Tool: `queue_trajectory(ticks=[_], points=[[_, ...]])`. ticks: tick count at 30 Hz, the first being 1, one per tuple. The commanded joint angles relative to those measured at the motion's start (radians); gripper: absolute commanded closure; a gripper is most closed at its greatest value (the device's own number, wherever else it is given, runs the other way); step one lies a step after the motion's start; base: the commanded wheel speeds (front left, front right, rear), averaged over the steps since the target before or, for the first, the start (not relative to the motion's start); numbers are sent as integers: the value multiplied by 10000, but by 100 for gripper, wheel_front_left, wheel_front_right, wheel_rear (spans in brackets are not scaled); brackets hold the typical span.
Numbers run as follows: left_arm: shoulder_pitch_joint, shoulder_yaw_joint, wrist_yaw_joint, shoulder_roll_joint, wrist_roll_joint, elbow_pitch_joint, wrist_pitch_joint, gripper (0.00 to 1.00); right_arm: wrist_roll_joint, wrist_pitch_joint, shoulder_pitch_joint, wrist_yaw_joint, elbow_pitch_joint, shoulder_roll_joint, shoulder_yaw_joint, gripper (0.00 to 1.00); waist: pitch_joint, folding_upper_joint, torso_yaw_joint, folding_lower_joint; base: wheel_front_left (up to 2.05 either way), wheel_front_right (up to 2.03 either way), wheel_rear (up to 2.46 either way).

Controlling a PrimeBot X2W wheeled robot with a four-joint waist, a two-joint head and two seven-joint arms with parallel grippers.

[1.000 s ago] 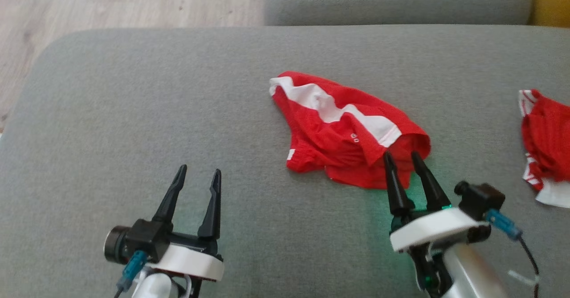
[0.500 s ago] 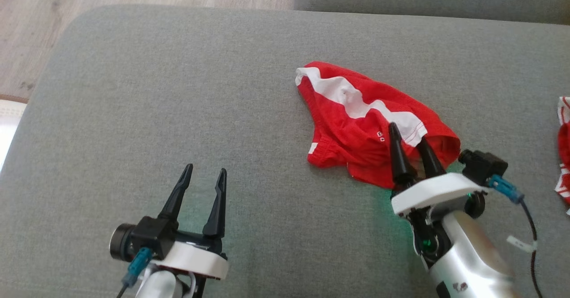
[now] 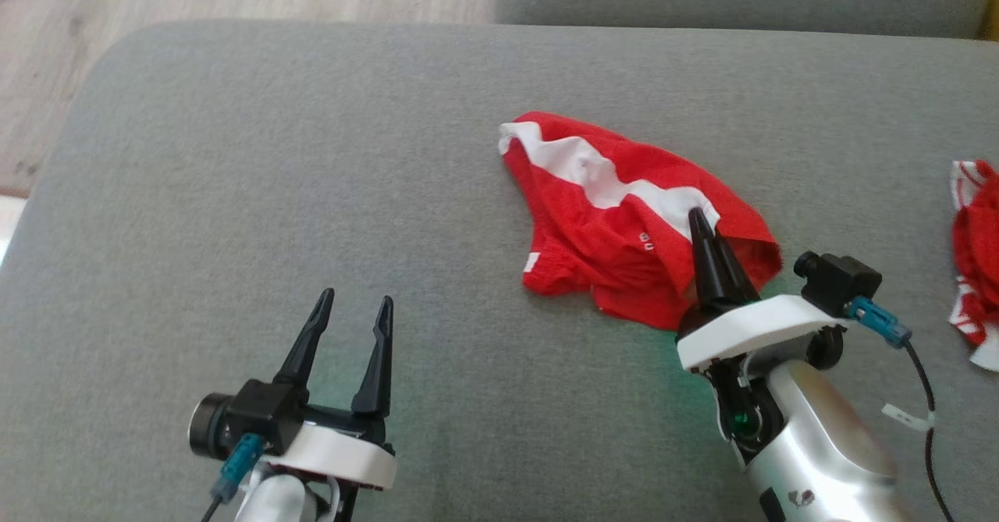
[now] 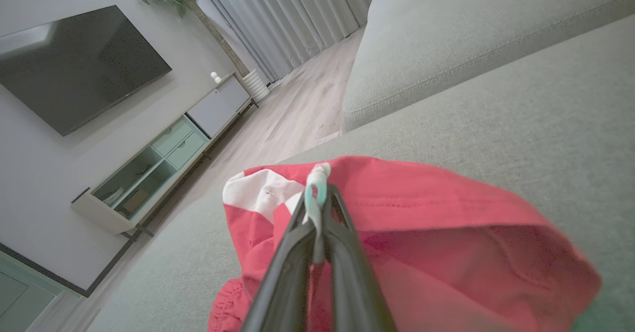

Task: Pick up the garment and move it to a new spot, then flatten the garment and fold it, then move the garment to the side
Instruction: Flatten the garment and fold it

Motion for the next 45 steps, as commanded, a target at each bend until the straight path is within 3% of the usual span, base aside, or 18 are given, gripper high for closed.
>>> queue_trajectory(ticks=[1,9,20,26,30,36,41,45], points=[[-270,449,-20,-4,47,-251,-95,0,-167,-133,-173,67,-559,26,260,100,-127,0,-205,-1,0,0,0],[-107,647,-58,-9,-17,-268,-95,0,-302,-134,958,67,-1601,-245,527,100,-531,0,-855,-1,0,0,0],[-76,1022,-158,-11,-140,-294,-95,0,104,136,2886,67,-2742,-2200,517,100,-918,0,-1678,-1,0,0,0],[-947,721,-309,34,-1000,321,57,0,1,231,3149,67,-3157,-2598,521,100,-672,0,-1881,-1,0,0,0],[-2598,-574,-330,469,-3201,561,1888,0,-161,251,3022,67,-3278,-2592,551,100,-413,0,-2021,-1,0,0,0],[-5536,-1366,-333,1496,-6433,1120,5747,0,-300,308,2292,67,-3342,-2402,970,100,203,0,-2570,-1,0,0,0],[-7497,-1229,-299,1934,-7661,2633,8580,0,-349,237,1533,67,-3230,-2389,1568,100,738,0,-3085,-1,0,0,0],[-8537,-992,68,2137,-8123,3712,9802,0,-276,112,1042,67,-3106,-2409,1927,100,1167,0,-3435,-1,0,0,0]])
